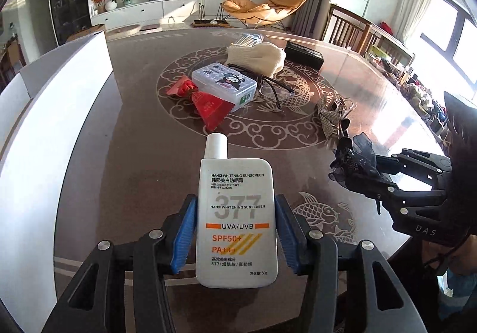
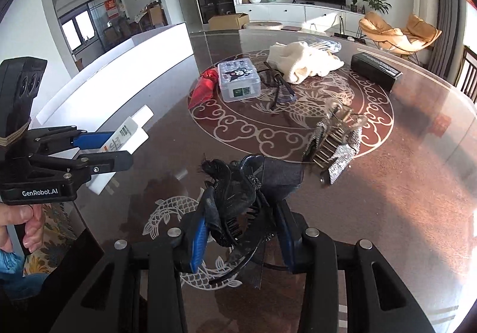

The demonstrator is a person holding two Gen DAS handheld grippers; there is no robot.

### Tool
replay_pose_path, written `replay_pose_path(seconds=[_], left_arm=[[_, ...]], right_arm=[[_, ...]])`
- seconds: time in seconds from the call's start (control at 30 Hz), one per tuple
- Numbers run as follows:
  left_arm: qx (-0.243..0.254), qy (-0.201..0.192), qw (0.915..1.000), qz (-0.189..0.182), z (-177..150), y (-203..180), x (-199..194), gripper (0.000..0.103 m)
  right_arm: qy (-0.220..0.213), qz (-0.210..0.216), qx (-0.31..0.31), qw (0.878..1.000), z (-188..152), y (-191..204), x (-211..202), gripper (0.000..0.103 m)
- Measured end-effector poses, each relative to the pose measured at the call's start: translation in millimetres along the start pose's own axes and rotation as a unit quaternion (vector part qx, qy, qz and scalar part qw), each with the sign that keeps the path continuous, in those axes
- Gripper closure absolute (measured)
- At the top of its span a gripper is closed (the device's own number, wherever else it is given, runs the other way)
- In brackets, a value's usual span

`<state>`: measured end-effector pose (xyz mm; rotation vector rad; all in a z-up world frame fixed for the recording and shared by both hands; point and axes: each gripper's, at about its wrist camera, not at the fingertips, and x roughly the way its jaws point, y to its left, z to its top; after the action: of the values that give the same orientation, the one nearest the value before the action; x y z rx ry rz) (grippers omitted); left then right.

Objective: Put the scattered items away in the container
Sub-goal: 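Grasp the white sunscreen bottle with the left gripper while the right holds the black lace, then carry both items into the cardboard box and open both grippers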

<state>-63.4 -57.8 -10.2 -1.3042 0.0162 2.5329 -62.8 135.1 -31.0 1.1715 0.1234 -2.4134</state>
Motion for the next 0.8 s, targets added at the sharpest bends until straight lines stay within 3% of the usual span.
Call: replay_pose_path(seconds=[0.2,0.43,0.57,0.8], left_arm=[[-0.062,-0.038,0.9971,0.023,13.0,77.4,-61.2,0.052],[-0.144,-0.049,0.9822,0.111,18.9,213.0,-112.6,0.052],[-0.2,-0.026,0.9694,0.14,9.8,275.6,-109.4,0.052],[-0.265,0.032,0.9551,0.128,-12.9,325.0,-84.1,0.052]], right_arm=[[-0.015,0.049,-0.094,0.994,70.3,77.8,8.2,0.062],[-0.047,0.129,-0.139,0.981,178.6,183.2,29.9,0.062],[-0.054,0.154,-0.17,0.972,228.3,241.5,61.8,0.062],[0.025,0.161,-0.154,0.975,260.9,297.6,154.6,0.061]])
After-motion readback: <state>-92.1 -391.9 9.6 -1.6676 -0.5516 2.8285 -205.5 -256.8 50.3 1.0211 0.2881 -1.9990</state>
